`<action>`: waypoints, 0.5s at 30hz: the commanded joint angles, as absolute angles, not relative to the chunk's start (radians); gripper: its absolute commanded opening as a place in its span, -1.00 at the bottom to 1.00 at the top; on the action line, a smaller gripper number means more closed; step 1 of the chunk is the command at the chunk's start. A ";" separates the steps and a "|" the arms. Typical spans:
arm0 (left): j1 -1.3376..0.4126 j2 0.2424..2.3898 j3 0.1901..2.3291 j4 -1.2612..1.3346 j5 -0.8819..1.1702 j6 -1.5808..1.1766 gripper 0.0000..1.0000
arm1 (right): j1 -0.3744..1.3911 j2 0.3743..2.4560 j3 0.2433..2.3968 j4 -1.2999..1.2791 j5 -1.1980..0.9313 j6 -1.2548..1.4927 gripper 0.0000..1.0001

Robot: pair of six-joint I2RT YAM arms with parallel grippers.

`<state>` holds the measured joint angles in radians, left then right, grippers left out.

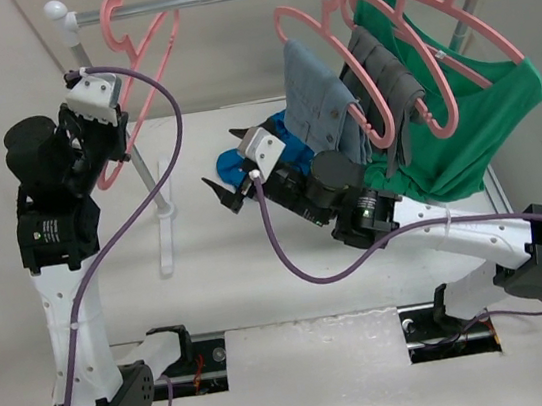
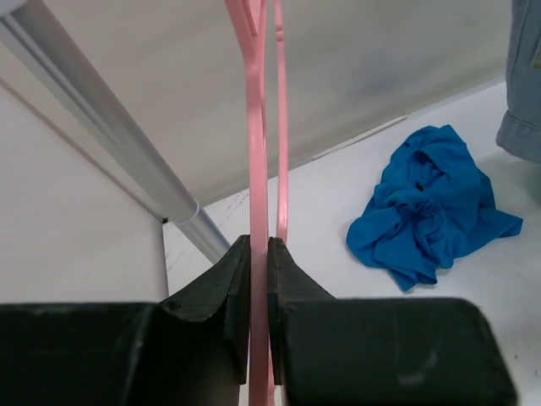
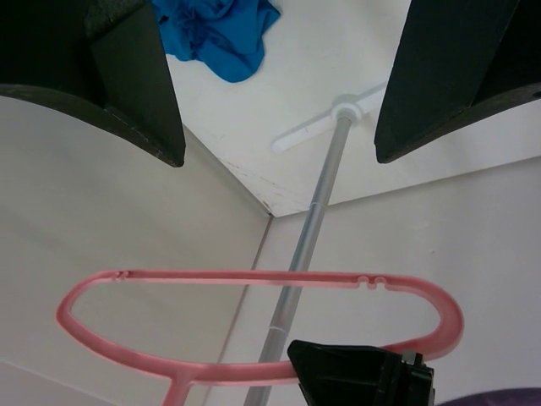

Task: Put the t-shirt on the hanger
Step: Grab a hanger with the left arm

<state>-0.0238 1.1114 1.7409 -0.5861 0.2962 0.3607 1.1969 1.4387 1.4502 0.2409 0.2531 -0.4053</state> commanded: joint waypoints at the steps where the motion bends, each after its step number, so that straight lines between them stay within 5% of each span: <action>1: -0.023 1.069 1.723 -0.532 0.376 0.365 -1.00 | 1.197 1.399 1.434 0.284 0.273 -0.411 0.96; 15: -0.023 0.890 1.559 -0.098 0.440 0.291 -1.00 | 1.197 1.351 1.353 0.284 0.305 -0.393 0.96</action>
